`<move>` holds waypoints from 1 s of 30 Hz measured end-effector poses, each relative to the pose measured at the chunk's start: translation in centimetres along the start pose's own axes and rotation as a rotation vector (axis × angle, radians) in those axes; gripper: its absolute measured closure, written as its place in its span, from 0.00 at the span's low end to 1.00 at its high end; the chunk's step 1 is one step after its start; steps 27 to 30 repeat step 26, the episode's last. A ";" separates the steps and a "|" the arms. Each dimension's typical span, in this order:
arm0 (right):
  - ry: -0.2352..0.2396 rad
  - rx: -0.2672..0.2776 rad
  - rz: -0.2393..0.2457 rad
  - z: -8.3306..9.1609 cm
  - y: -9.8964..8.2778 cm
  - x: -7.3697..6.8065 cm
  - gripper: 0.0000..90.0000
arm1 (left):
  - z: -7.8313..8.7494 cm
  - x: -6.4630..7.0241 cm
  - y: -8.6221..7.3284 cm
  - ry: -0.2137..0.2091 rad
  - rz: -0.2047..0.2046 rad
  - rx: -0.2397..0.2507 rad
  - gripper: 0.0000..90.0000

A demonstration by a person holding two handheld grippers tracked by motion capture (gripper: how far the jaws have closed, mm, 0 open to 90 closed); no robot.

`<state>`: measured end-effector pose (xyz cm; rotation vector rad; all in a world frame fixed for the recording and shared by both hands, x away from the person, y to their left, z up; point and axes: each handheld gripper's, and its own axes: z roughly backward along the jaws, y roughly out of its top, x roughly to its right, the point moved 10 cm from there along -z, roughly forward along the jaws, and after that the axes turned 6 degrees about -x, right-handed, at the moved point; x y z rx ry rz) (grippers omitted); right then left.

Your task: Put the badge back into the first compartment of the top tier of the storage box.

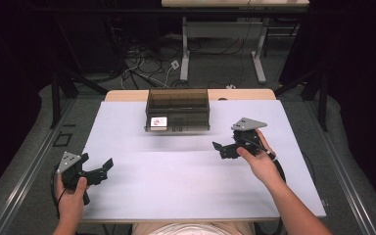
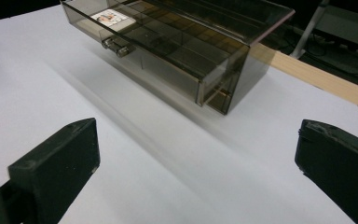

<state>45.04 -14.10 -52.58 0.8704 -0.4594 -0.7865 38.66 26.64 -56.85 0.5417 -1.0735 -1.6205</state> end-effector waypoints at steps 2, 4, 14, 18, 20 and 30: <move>0.001 -0.001 -0.009 0.2 -0.4 0.1 0.00 | 0.0 0.0 0.0 0.001 0.000 -0.001 0.00; -0.015 0.011 -0.031 0.8 -1.3 0.6 0.00 | 0.0 0.0 -0.1 0.002 -0.002 -0.005 0.00; -0.054 0.040 -0.098 2.3 -4.3 2.0 0.00 | 0.0 0.0 -0.1 0.004 0.002 -0.002 0.00; -0.074 0.045 -0.115 2.7 -5.2 2.6 0.00 | 0.0 -0.1 -0.1 0.004 0.002 -0.001 0.00; -0.077 0.051 -0.129 2.8 -5.5 2.8 0.00 | 0.0 -0.1 -0.1 0.004 0.001 -0.001 0.00; -0.090 0.055 -0.153 3.1 -6.6 3.2 0.00 | 0.0 -0.1 -0.1 0.003 0.001 -0.002 0.00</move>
